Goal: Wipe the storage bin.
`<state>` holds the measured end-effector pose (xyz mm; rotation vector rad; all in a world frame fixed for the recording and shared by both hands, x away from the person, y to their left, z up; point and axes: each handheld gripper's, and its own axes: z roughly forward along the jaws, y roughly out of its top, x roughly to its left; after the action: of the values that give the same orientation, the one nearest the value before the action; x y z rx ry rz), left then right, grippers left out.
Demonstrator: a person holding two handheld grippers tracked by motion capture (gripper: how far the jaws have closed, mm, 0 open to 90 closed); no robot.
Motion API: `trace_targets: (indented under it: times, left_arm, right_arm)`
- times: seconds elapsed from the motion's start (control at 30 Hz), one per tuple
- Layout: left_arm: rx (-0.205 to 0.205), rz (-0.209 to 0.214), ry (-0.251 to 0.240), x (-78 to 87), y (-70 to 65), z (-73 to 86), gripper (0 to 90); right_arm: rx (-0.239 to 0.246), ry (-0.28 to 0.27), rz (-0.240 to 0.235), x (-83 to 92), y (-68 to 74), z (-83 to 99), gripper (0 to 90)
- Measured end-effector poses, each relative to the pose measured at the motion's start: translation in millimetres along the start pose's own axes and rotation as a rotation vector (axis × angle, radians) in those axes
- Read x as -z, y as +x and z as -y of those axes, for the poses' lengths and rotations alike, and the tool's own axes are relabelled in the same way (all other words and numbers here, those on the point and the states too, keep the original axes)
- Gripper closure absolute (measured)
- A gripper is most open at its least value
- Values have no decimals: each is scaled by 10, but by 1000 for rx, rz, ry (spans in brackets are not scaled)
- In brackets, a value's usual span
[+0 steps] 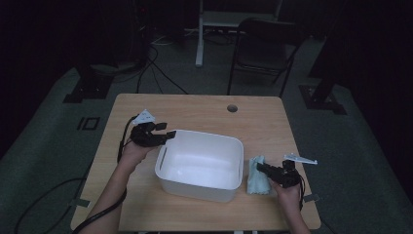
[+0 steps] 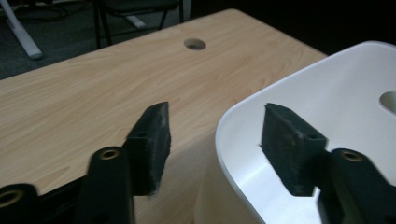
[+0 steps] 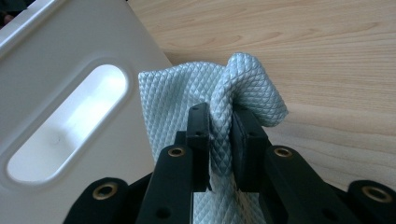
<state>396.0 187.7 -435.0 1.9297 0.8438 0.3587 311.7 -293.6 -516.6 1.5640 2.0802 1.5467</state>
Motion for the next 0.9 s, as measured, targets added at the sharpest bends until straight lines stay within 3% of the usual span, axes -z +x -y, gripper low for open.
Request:
trace_targets:
  times: [0.17, 0.4, 0.7, 0.9]
  left_arm:
    - [-21, 18, 28, -94, 24, -10, 493]
    - [-45, 50, 51, -184, -9, -11, 731]
    - [-44, 20, 44, -93, -67, 60, 794]
    - [-29, 31, 25, 21, -142, 169, 801]
  right_arm:
    - [-2, 2, 0, -2, -14, 3, 789]
    - [-8, 4, -1, -1, -37, 4, 789]
    - [-16, 2, -3, 5, -55, 6, 790]
    - [-22, 0, -6, 3, -52, 6, 790]
